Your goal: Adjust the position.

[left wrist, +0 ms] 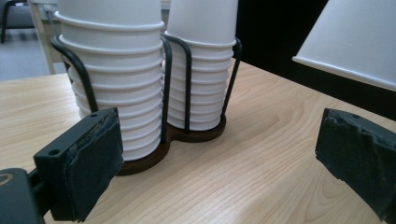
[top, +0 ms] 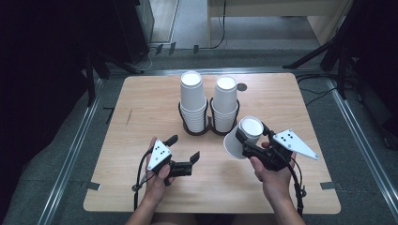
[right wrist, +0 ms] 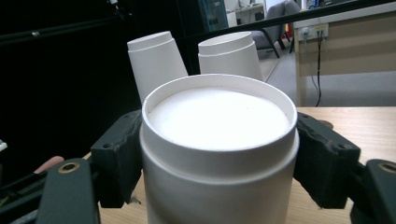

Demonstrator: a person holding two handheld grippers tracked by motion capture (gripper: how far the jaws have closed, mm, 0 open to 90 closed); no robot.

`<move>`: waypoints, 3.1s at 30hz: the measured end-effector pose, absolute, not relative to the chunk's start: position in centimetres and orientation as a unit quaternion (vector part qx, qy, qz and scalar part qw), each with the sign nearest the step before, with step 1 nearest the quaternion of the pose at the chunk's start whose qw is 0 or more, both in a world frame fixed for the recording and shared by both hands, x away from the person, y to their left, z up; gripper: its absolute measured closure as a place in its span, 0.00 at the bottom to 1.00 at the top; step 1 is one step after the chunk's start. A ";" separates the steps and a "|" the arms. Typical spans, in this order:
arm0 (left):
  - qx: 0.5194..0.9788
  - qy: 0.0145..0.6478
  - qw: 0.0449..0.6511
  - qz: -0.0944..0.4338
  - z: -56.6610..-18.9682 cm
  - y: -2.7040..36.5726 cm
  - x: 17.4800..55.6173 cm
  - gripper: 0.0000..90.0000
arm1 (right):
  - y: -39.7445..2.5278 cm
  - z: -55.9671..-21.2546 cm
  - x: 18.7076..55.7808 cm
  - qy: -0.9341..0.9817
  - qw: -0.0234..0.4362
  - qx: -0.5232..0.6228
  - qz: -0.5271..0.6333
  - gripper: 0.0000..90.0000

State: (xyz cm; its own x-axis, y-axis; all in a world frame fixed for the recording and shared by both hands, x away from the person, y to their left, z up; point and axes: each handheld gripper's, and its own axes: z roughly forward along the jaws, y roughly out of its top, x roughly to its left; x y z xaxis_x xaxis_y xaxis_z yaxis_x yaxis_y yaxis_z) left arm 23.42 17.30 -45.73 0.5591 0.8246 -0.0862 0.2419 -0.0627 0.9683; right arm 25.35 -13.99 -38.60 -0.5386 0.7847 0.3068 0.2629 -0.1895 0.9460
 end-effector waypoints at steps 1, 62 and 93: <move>0.682 0.389 0.563 0.257 -45.7 17.2 23.4 0.01 | -14.0 -38.6 25.3 0.602 0.203 0.434 0.639 0.27; 0.721 0.269 0.597 0.226 -45.8 12.2 22.2 0.01 | -10.4 -40.1 24.6 0.586 0.035 0.442 0.679 0.27; 0.731 0.281 0.576 0.233 -45.8 11.9 22.1 0.06 | -10.7 -40.0 24.8 0.575 -0.003 0.441 0.689 0.27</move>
